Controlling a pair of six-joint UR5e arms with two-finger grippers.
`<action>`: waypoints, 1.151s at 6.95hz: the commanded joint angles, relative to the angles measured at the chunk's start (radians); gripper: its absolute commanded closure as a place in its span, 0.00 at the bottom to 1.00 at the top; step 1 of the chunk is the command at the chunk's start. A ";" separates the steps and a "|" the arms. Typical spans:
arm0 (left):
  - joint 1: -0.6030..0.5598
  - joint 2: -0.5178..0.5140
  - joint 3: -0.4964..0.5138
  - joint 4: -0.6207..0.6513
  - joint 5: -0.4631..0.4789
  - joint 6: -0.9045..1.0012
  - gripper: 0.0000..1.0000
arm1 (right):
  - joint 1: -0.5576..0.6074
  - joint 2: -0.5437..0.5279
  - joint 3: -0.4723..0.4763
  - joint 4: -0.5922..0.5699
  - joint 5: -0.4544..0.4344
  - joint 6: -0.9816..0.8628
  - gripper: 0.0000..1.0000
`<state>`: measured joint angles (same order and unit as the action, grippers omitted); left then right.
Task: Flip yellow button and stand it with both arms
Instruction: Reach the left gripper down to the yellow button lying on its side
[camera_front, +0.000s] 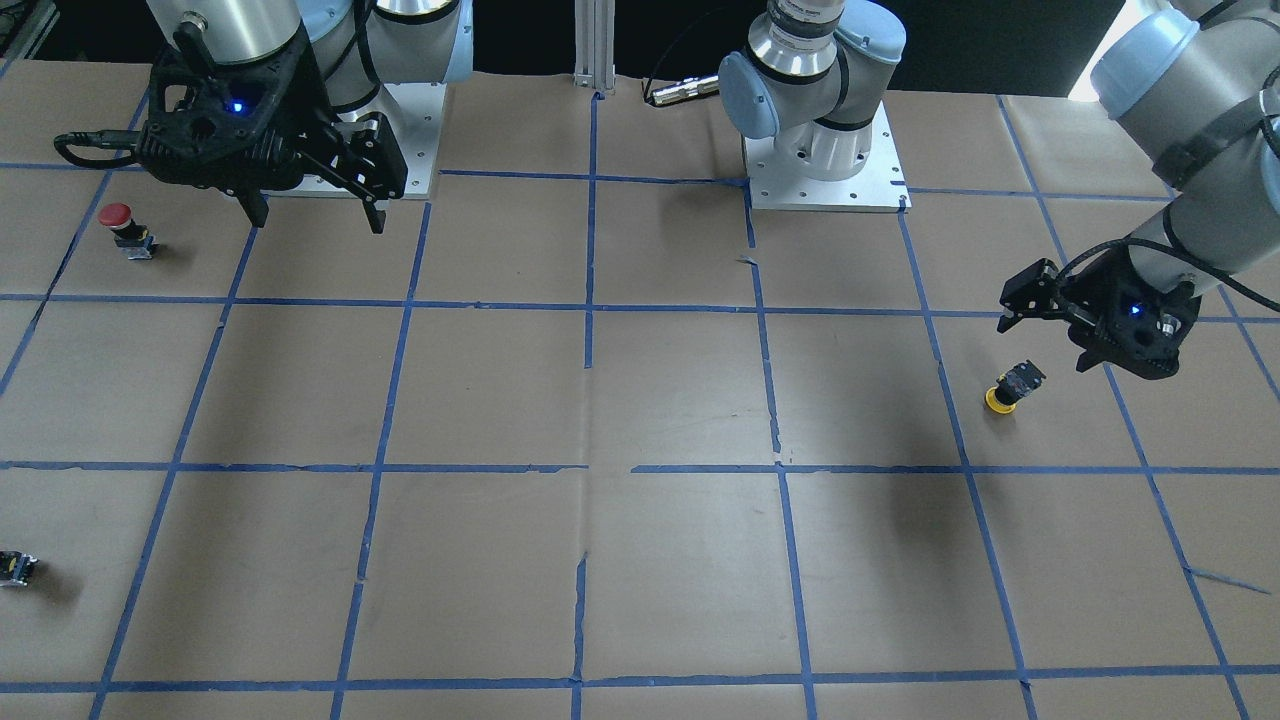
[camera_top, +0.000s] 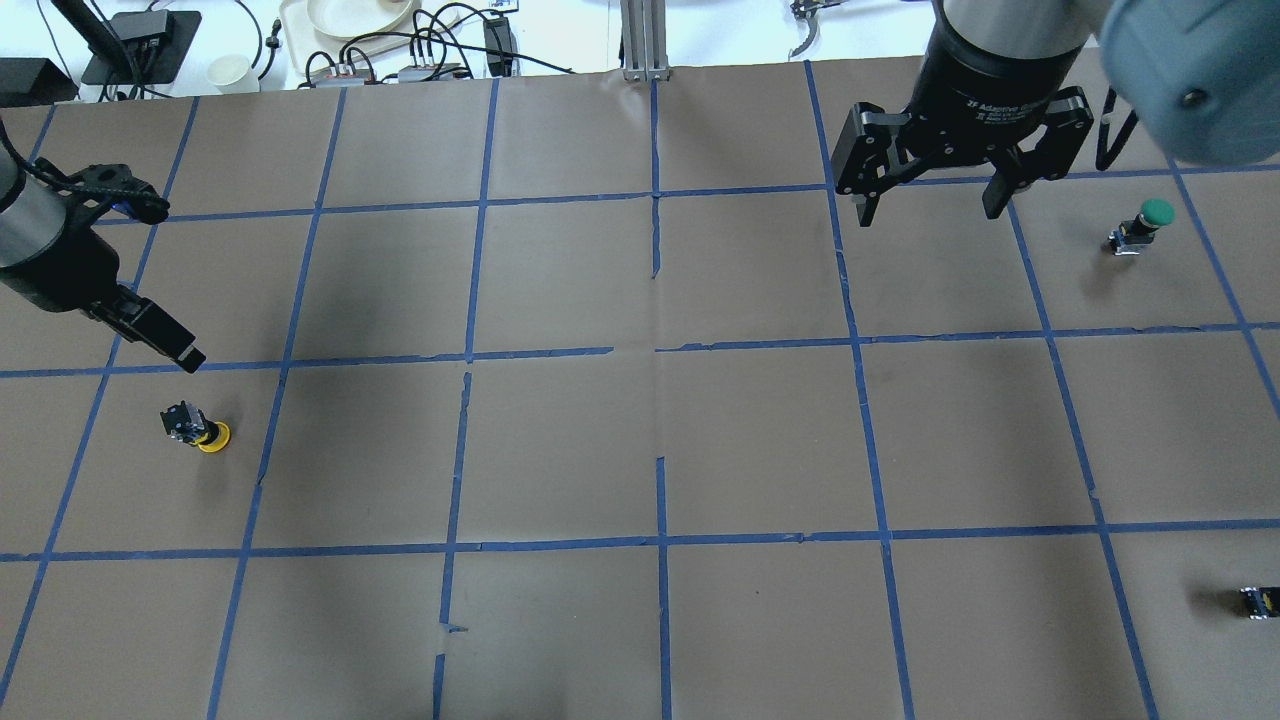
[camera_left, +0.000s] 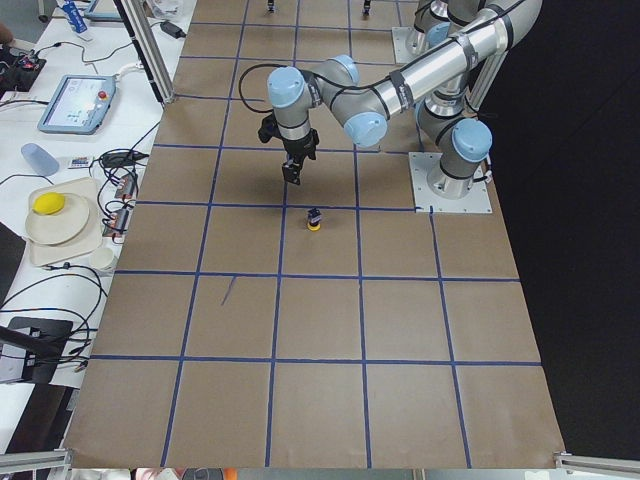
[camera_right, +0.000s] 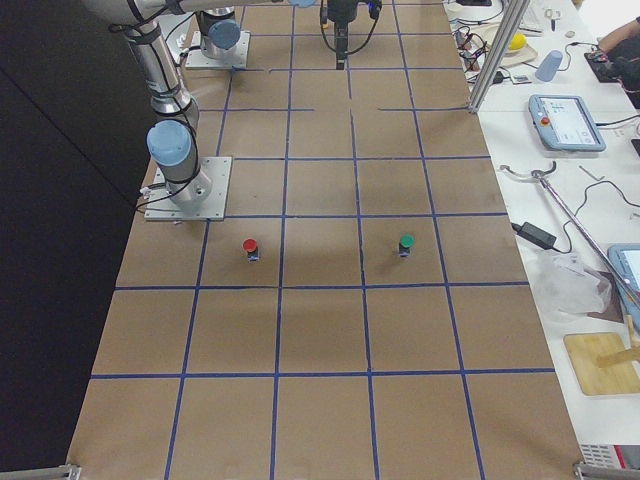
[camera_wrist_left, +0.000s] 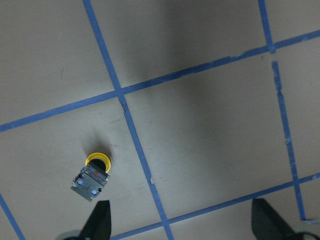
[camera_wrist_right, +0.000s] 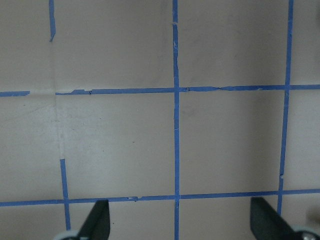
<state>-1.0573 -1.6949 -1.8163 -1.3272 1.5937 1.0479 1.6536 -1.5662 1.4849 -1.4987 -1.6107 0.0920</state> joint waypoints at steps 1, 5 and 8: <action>0.083 -0.043 -0.098 0.187 0.022 0.258 0.02 | 0.000 0.000 0.000 0.000 -0.002 -0.002 0.00; 0.120 -0.049 -0.279 0.414 0.011 0.506 0.02 | 0.000 0.000 0.001 0.000 0.000 0.000 0.00; 0.123 -0.084 -0.275 0.453 0.009 0.583 0.16 | 0.000 0.000 0.002 0.000 0.000 0.000 0.00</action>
<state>-0.9350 -1.7621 -2.0927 -0.8844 1.6034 1.6085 1.6536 -1.5662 1.4863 -1.4987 -1.6107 0.0921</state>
